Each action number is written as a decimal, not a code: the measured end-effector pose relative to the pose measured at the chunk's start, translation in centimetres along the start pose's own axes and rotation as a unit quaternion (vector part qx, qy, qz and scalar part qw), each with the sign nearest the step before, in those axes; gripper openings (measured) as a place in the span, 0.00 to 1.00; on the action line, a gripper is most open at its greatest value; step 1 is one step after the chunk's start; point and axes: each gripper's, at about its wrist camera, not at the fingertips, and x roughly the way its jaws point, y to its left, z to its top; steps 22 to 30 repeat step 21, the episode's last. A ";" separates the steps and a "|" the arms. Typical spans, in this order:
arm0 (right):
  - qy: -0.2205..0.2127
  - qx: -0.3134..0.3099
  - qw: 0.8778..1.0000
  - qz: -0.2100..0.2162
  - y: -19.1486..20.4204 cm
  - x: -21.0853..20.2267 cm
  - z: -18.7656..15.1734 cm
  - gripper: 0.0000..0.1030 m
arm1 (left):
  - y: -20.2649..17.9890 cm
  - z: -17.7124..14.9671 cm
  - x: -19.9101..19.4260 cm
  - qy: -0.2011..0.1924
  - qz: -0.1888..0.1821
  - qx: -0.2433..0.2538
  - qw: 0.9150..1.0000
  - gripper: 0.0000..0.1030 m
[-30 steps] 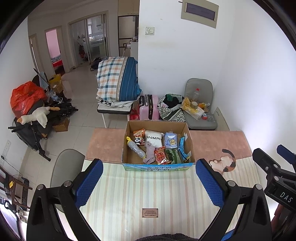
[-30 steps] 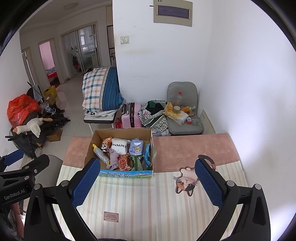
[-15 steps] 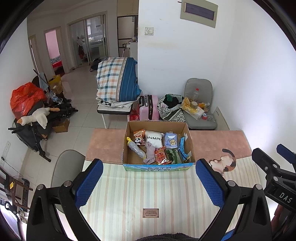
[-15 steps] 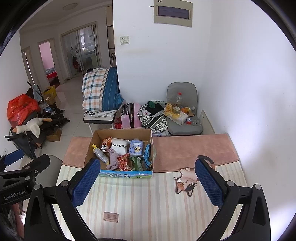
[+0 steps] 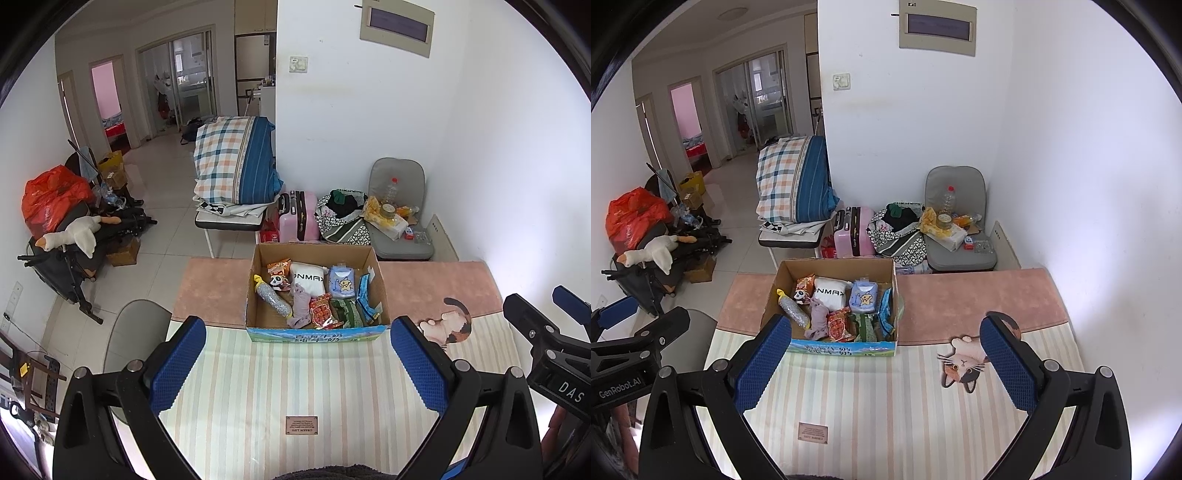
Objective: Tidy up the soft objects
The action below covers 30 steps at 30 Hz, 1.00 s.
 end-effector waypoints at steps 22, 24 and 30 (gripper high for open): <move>-0.002 0.004 1.000 0.002 -0.4 -0.6 0.5 1.00 | 0.1 0.3 -0.1 0.001 -0.006 0.004 1.000 1.00; -0.002 0.004 1.000 0.002 -0.4 -0.6 0.5 1.00 | 0.1 0.3 -0.1 0.001 -0.006 0.004 1.000 1.00; -0.002 0.004 1.000 0.002 -0.4 -0.6 0.5 1.00 | 0.1 0.3 -0.1 0.001 -0.006 0.004 1.000 1.00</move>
